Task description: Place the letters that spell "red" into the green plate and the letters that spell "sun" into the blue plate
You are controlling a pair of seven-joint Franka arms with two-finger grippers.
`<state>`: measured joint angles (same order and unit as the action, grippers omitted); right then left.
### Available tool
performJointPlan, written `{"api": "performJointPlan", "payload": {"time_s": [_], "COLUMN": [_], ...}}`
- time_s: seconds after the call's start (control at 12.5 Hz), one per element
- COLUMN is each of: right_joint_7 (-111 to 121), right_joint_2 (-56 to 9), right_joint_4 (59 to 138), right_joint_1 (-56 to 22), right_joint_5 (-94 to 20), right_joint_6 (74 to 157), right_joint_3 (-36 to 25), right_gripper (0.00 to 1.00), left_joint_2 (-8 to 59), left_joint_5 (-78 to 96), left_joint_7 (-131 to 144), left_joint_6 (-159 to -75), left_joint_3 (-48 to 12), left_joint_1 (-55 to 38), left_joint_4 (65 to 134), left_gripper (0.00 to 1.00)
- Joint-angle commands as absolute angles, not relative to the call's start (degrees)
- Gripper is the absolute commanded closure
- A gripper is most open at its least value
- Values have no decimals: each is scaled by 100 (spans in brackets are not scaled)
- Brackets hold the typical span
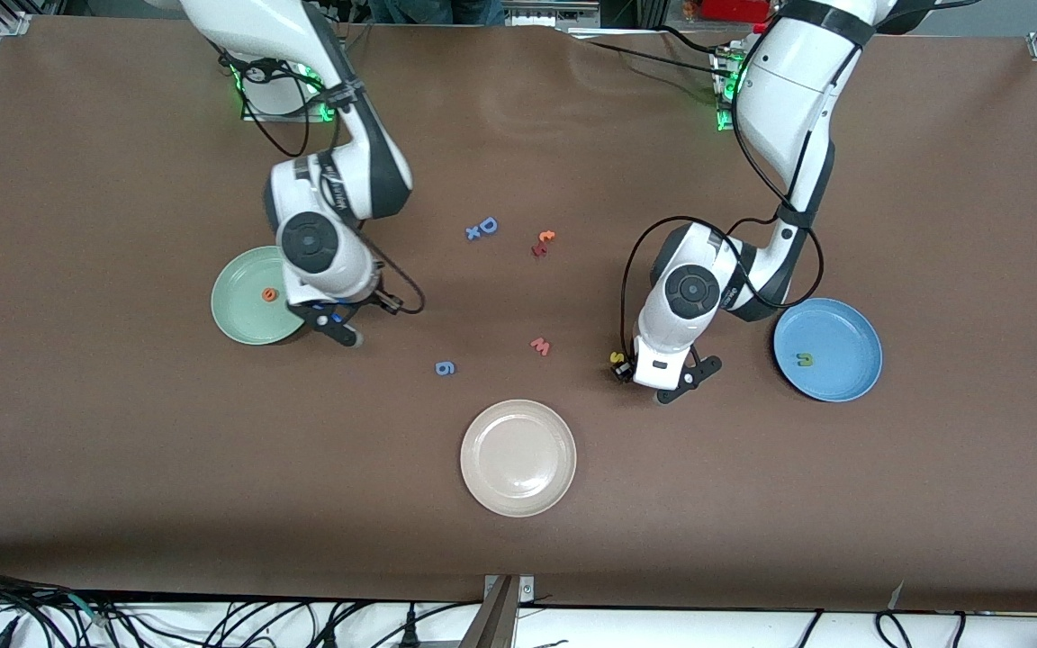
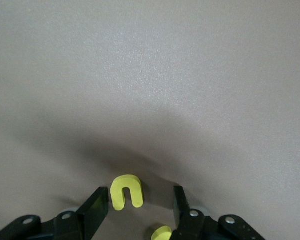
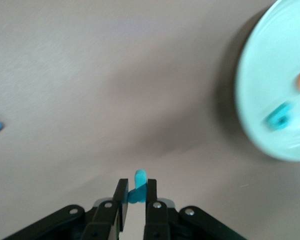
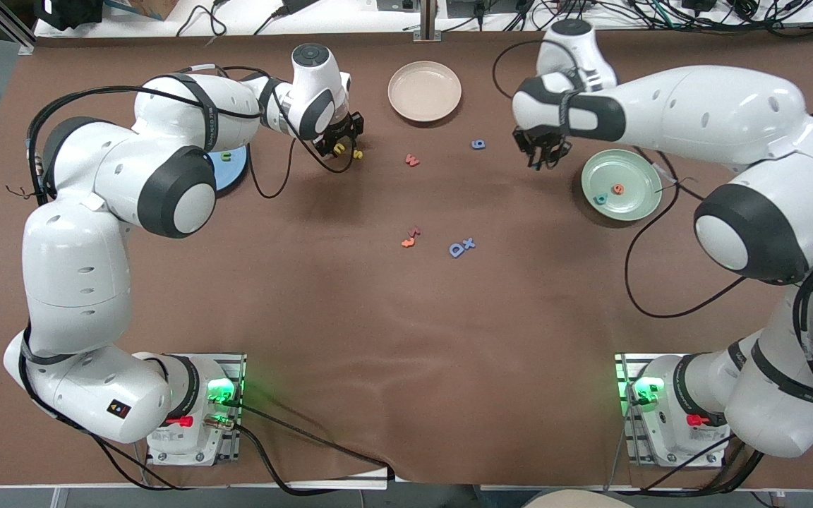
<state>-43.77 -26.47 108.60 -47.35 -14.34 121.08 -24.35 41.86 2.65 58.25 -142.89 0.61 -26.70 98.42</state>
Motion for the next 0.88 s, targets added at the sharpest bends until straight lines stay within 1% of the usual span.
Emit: {"api": "performJointPlan", "payload": {"time_s": [0.0, 0.08, 0.24, 0.32, 0.4, 0.56, 0.64, 0.8], "right_joint_7": [-3204, -2747, -1684, -1209, -821, -214, 41, 306], "right_joint_2": [-2488, -2470, -2470, -2487, -2487, -2487, -2487, -2548], "right_joint_4": [10977, 11030, 11257, 11381, 11599, 12091, 12381, 12646], "right_joint_1": [-4772, -4772, -4764, -4755, -4746, -4737, -4737, -4554], "right_joint_5": [-1477, -1477, -1485, -1494, -1512, -1529, -1538, -1547], "right_joint_6": [11673, 11576, 11584, 11610, 11741, 12196, 12643, 13016], "right_joint_3": [-2977, -3197, -3672, -3883, -3980, -4218, -4227, -4228], "right_gripper": [96, 96, 96, 96, 96, 96, 95, 95], "left_joint_2": [4307, 4307, 4307, 4307, 4307, 4307, 4307, 4307], "left_joint_5": [97, 105, 97, 88, 88, 88, 88, 88], "left_joint_7": [5871, 5801, 5783, 5740, 5731, 5739, 5731, 5739], "left_joint_6": [-14265, -14265, -14265, -14265, -14265, -14265, -14273, -14265], "left_joint_3": [79, 79, 79, 88, 97, 105, 105, 97], "left_joint_1": [-2663, -2663, -2654, -2646, -2637, -2637, -2637, -2637], "left_joint_4": [9747, 9756, 9756, 9765, 9773, 9765, 9773, 9765], "left_gripper": [41, 49, 57, 63, 67, 78, 86, 95]}}
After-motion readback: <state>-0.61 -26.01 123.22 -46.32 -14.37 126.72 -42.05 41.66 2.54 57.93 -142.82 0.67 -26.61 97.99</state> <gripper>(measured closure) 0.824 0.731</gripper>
